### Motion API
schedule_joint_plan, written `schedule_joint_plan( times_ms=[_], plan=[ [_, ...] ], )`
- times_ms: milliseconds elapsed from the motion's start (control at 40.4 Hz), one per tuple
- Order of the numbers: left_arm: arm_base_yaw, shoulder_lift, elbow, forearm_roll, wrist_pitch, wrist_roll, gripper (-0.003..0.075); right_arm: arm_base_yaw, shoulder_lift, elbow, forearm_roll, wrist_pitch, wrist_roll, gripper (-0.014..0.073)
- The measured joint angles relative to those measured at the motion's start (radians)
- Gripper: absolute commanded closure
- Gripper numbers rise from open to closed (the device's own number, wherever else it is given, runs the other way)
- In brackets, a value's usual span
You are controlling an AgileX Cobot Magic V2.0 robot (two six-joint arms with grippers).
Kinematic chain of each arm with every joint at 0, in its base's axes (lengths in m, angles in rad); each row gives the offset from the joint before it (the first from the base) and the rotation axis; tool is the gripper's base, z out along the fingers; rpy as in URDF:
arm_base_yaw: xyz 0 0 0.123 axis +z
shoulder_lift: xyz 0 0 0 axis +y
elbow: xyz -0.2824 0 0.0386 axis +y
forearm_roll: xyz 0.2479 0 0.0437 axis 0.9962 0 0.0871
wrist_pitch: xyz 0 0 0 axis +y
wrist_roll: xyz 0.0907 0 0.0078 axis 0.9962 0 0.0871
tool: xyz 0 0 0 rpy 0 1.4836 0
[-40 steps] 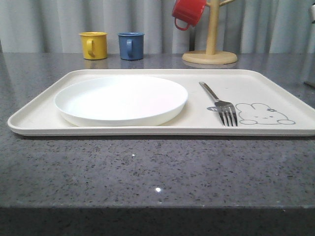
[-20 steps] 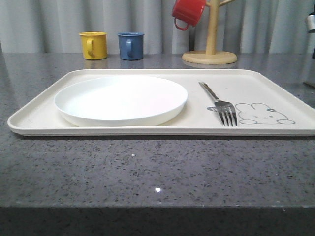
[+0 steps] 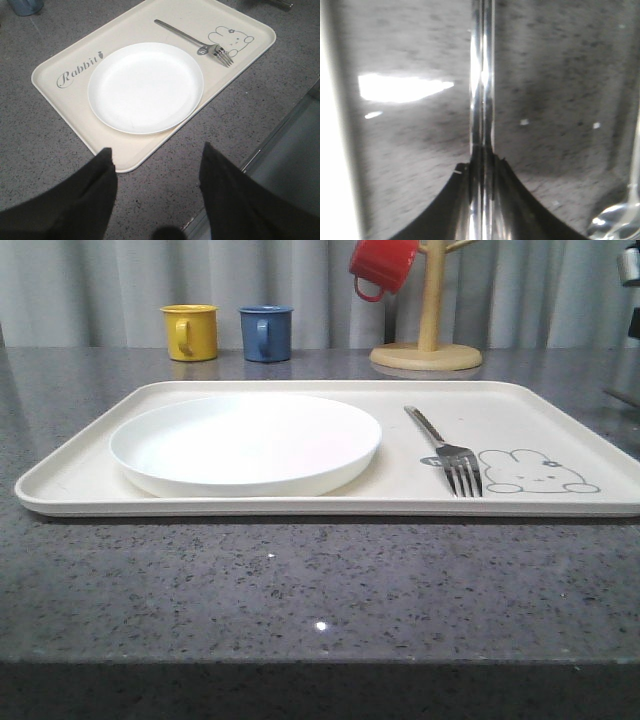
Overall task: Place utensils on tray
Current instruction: 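Place the chopsticks on the tray beside the fork and release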
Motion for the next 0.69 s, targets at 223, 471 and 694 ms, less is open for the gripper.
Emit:
schedule_joint_plan(
  times_ms=[223,471,694],
  plan=[
    [0.000,0.000,0.000,0.000,0.000,0.000,0.0352,0.140,-0.044,-0.054,0.058,0.012,0.008,0.0536],
    [0.000,0.000,0.000,0.000,0.000,0.000,0.0351,0.297,-0.025,-0.113,0.088,0.012,0.139,0.0535],
    [0.000,0.000,0.000,0.000,0.000,0.000,0.0351,0.307,0.058,-0.113,0.081,0.014,0.299,0.0534]
  ],
)
